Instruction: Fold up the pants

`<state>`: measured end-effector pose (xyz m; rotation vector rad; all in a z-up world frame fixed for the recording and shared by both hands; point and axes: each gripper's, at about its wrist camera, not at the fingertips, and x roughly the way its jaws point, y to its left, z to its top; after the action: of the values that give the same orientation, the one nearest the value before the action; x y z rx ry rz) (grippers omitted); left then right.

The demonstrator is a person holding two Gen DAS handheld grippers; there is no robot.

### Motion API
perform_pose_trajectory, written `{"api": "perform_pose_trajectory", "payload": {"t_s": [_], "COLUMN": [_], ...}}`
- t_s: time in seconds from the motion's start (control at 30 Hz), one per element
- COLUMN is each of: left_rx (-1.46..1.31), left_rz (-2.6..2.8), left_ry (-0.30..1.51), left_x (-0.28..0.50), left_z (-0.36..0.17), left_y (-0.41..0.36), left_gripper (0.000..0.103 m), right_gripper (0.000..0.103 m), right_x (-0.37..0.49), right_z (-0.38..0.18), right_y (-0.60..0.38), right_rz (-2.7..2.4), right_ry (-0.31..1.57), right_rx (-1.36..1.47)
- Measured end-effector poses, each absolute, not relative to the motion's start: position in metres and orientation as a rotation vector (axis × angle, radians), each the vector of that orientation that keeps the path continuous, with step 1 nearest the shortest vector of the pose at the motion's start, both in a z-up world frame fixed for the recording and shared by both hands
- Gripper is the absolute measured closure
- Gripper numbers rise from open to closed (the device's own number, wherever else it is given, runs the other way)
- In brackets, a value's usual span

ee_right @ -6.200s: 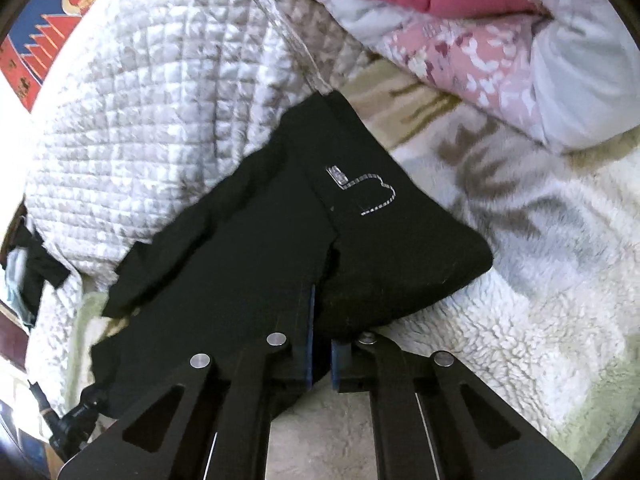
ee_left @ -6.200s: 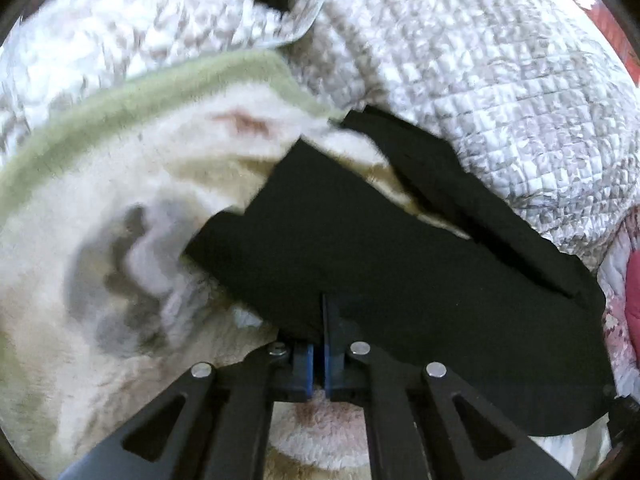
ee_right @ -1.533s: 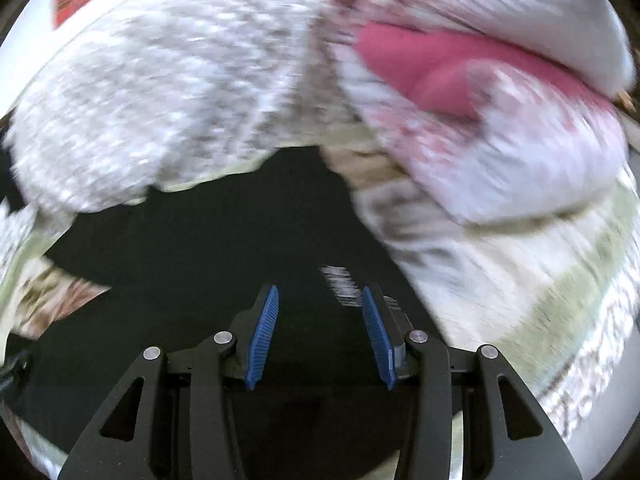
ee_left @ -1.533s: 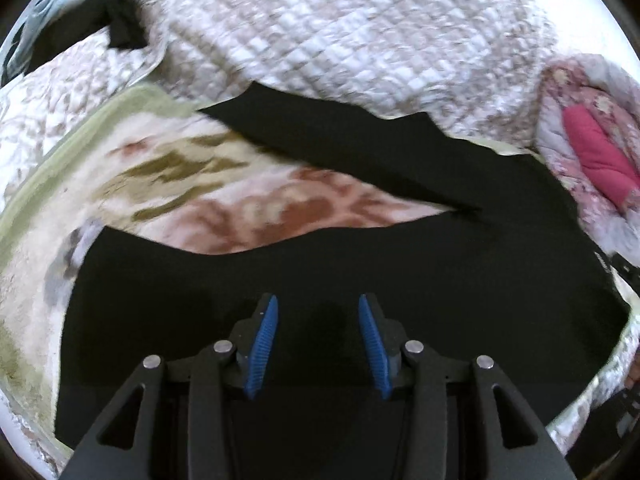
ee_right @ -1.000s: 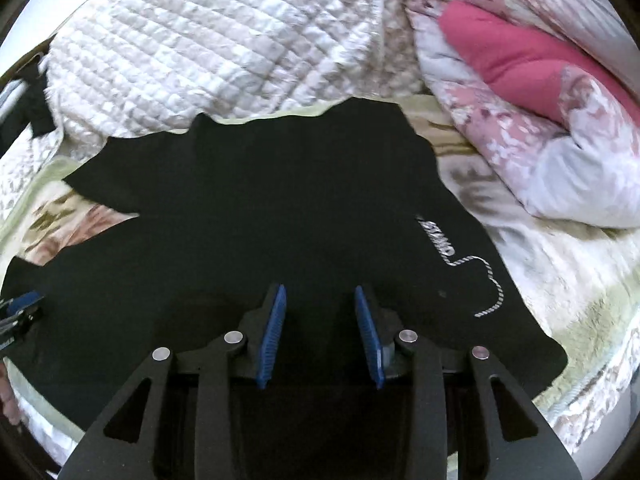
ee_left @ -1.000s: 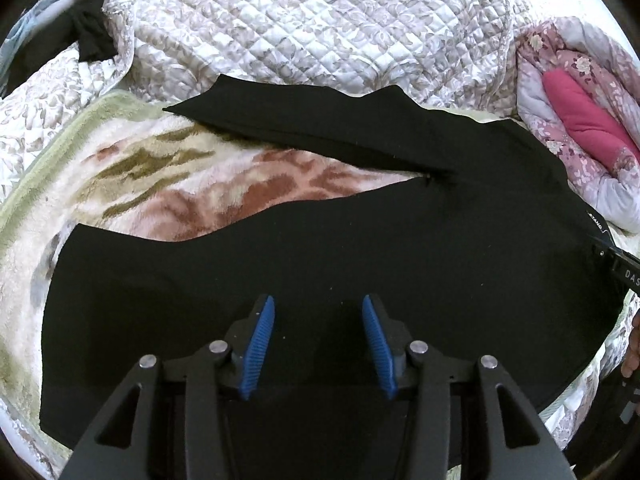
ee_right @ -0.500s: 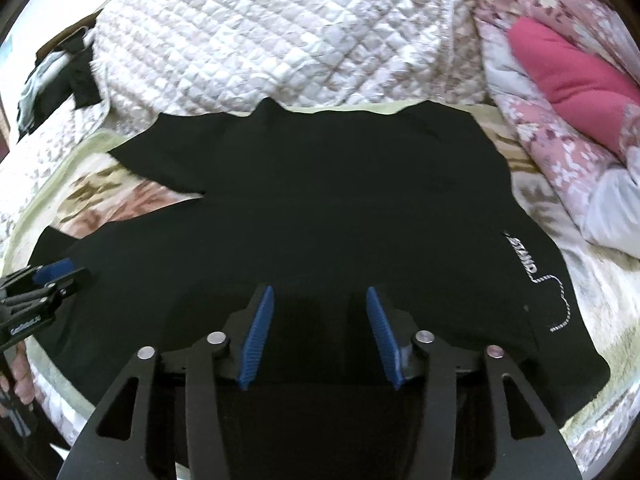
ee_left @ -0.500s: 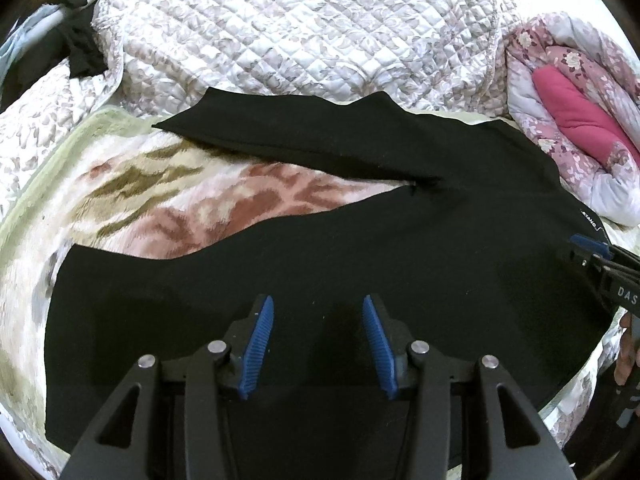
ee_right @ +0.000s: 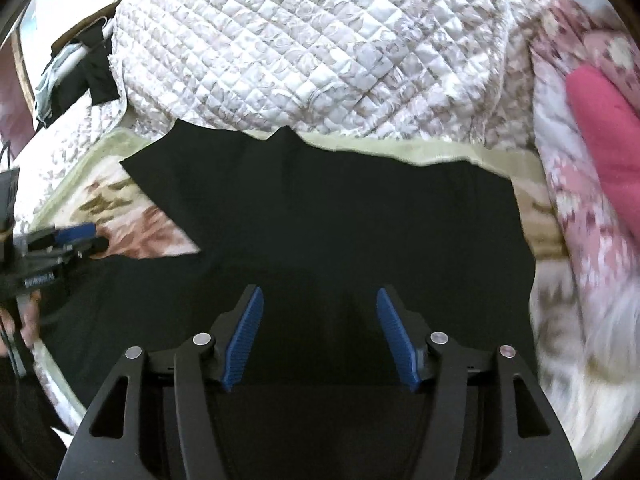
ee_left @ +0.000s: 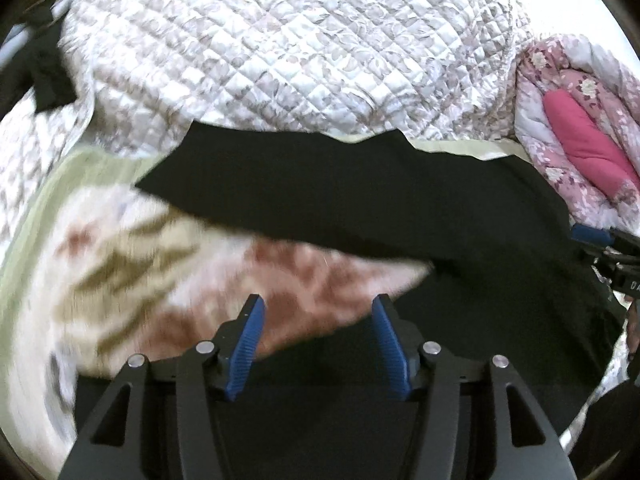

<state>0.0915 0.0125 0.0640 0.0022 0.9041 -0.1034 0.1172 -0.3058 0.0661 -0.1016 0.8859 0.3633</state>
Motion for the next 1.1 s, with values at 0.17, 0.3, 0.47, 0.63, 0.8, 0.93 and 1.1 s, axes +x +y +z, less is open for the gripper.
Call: {"api": "perform_pose_trajectory", "payload": {"t_s": [0.17, 0.3, 0.47, 0.63, 0.8, 0.93, 1.1], "left_rx": [0.040, 0.052, 0.094, 0.108, 0.134, 0.189, 0.229], "left_rz": [-0.095, -0.094, -0.086, -0.075, -0.113, -0.117, -0.117], "left_ry": [0.890, 0.886, 0.889, 0.915, 0.948, 0.917, 0.876], "left_x": [0.146, 0.197, 0.255, 0.294, 0.309, 0.305, 0.292], "left_z": [0.069, 0.067, 0.050, 0.026, -0.001, -0.003, 0.014], "left_y": [0.021, 0.021, 0.011, 0.002, -0.013, -0.025, -0.042], "left_gripper": [0.043, 0.041, 0.039, 0.039, 0.025, 0.047, 0.099], "right_gripper": [0.043, 0.043, 0.043, 0.042, 0.042, 0.082, 0.095], "right_x": [0.171, 0.219, 0.274, 0.310, 0.326, 0.323, 0.299], "right_z": [0.066, 0.060, 0.044, 0.022, -0.002, 0.001, 0.022], "right_y": [-0.315, -0.313, -0.310, -0.304, -0.293, -0.288, -0.276], "right_rz": [0.409, 0.422, 0.427, 0.434, 0.485, 0.511, 0.496], "right_ry": [0.894, 0.902, 0.931, 0.984, 1.046, 1.026, 0.967], "right_rx": [-0.146, -0.189, -0.217, -0.253, -0.272, -0.280, -0.336]}}
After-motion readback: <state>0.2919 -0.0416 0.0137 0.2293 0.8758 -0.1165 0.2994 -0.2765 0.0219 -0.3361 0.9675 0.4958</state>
